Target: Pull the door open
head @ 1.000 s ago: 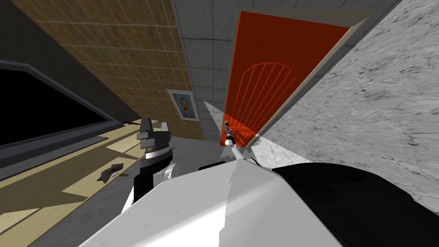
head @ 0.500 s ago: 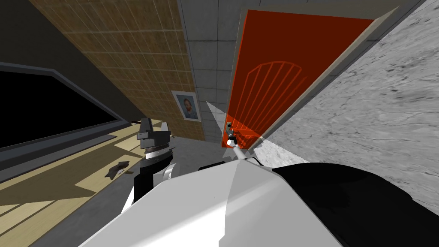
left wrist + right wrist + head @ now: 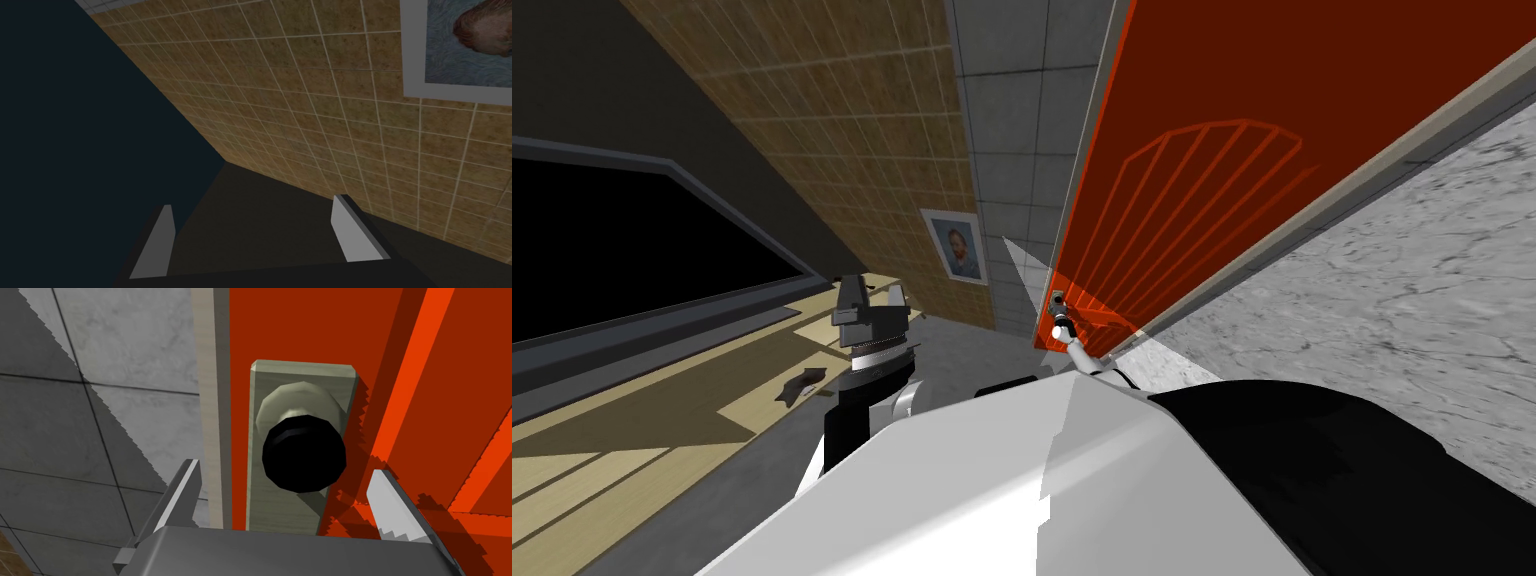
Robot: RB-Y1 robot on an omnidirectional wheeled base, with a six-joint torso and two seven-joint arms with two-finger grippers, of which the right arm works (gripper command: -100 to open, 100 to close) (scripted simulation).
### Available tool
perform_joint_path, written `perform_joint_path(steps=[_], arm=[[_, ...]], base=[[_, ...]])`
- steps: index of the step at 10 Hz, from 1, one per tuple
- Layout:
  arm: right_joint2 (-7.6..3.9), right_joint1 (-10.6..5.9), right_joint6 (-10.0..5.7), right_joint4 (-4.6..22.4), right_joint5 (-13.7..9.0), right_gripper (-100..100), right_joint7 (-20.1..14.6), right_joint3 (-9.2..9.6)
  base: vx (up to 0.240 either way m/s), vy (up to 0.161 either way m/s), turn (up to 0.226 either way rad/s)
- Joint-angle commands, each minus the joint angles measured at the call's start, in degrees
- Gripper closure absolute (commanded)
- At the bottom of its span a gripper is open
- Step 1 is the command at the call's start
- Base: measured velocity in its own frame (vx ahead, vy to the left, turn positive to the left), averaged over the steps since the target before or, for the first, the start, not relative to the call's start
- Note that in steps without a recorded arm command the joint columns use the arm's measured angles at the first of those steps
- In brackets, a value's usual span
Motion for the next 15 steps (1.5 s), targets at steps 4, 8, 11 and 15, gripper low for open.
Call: perform_joint_path(steps=[4, 8, 11, 15], arm=[[-2.28, 0.95, -0.55, 0.4, -0.4, 100, -2.1, -0.21], [-2.28, 0.95, -0.55, 0.4, -0.4, 100, -2.1, -0.21], [-3.15, 1.40, -0.33, -0.1, -0.3, 100, -3.3, 0.95], [-5.07, 2.26, 0.00, -1.4, -0.2, 100, -6.3, 3.84]], base=[[0.086, -0.017, 0.063], [-0.016, 0.002, -0.001], [-0.112, -0.028, 0.076], [-0.248, -0.052, 0.142]])
